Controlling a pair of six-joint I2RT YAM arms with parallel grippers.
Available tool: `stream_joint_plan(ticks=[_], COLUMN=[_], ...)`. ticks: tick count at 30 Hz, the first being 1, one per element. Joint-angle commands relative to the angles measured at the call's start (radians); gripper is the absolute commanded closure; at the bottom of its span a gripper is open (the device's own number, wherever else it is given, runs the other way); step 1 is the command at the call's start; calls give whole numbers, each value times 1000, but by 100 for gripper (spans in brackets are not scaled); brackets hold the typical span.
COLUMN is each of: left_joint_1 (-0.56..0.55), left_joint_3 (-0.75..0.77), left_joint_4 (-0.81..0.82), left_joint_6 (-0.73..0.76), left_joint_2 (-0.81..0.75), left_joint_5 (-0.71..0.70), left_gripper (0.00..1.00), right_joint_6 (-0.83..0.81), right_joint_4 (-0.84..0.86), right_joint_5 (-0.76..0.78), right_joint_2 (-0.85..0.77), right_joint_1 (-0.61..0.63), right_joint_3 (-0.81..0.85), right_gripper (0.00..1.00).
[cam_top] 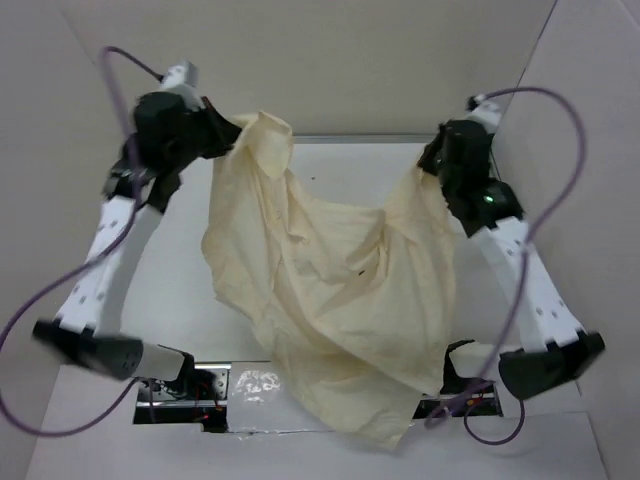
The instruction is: Zip up the jacket
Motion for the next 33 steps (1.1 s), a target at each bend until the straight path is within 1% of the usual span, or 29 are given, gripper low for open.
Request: stream_joint_plan(ticks=[1, 2, 3, 4, 5, 6, 7, 8, 9, 10, 11, 12, 13, 14, 15, 16, 17, 18, 19, 20, 21, 22, 23, 26, 28, 29, 30, 32, 33], left_joint_1=[59, 74, 85, 105, 114, 123, 133, 142, 145, 153, 160, 168, 182, 185, 186, 177, 170, 144, 125, 107, 64, 44, 29, -43, -71, -100, -108, -119, -117], left_joint_3=[-86, -71, -11, 37, 98, 234, 311, 380, 428, 413, 354, 312, 274, 187, 139, 93, -19, -82, -200, -245, -288, -357, -372, -397, -426, -426, -414, -385, -345], left_joint_4=[-114, -114, -114, -162, -195, -237, -299, -404, -420, -384, -353, -326, -284, -264, -250, -238, -192, -158, -88, -60, -42, -20, 1, -35, -17, -23, -32, -48, -55], left_joint_6=[-81, -81, -78, -87, -96, -108, -125, -142, -136, -135, -115, -112, -113, -103, -98, -93, -77, -64, -28, -5, 5, 19, 28, 8, 6, 0, -29, -52, -62], left_joint_2=[283, 338, 398, 525, 585, 648, 758, 791, 813, 801, 782, 752, 689, 654, 578, 534, 496, 412, 370, 307, 284, 262, 247, 271, 305, 325, 343, 418, 472], left_joint_5=[-63, -63, -94, -100, -102, -100, -97, -106, -108, -111, -93, -77, -79, -30, -21, -13, 11, 27, 68, 85, 88, 91, 134, 182, 193, 193, 153, 110, 99], left_gripper=[100, 100, 100, 100, 100, 100, 94, 78, 33, 6, 1, 1, 1, 1, 1, 1, 1, 1, 1, 1, 1, 1, 1, 1, 1, 1, 1, 1, 1], right_joint_6=[120, 129, 126, 126, 126, 110, 99, 84, 67, 59, 45, 44, 39, 36, 39, 46, 60, 82, 130, 157, 186, 239, 264, 335, 381, 396, 430, 451, 464], right_joint_4=[35, 68, 90, 99, 101, 96, 67, 58, 52, 49, 52, 53, 58, 49, 36, 32, 23, 6, 6, 10, 10, 7, -14, -92, -122, -135, -137, -136, -146], right_joint_5=[-190, -207, -222, -225, -224, -230, -236, -254, -261, -274, -278, -281, -291, -299, -308, -322, -354, -357, -353, -347, -333, -324, -308, -288, -290, -303, -308, -334, -337], right_joint_2=[86, 101, 121, 176, 204, 262, 287, 304, 322, 321, 315, 292, 278, 261, 229, 212, 172, 151, 91, 54, 20, -53, -87, -185, -253, -273, -294, -356, -388], right_joint_1=[-103, -121, -143, -173, -189, -201, -212, -217, -217, -214, -202, -194, -186, -162, -146, -133, -104, -90, -59, -48, -42, -42, -48, -63, -65, -68, -69, -76, -85], right_joint_3=[-274, -312, -339, -356, -352, -320, -300, -283, -262, -261, -266, -281, -293, -304, -335, -356, -411, -441, -526, -574, -617, -699, -735, -820, -881, -902, -921, -976, -994], right_gripper=[100, 100, 98, 77, 68, 50, 34, 33, 27, 23, 22, 20, 6, 6, 6, 0, 0, 0, 0, 0, 0, 0, 0, 0, 0, 0, 0, 0, 0])
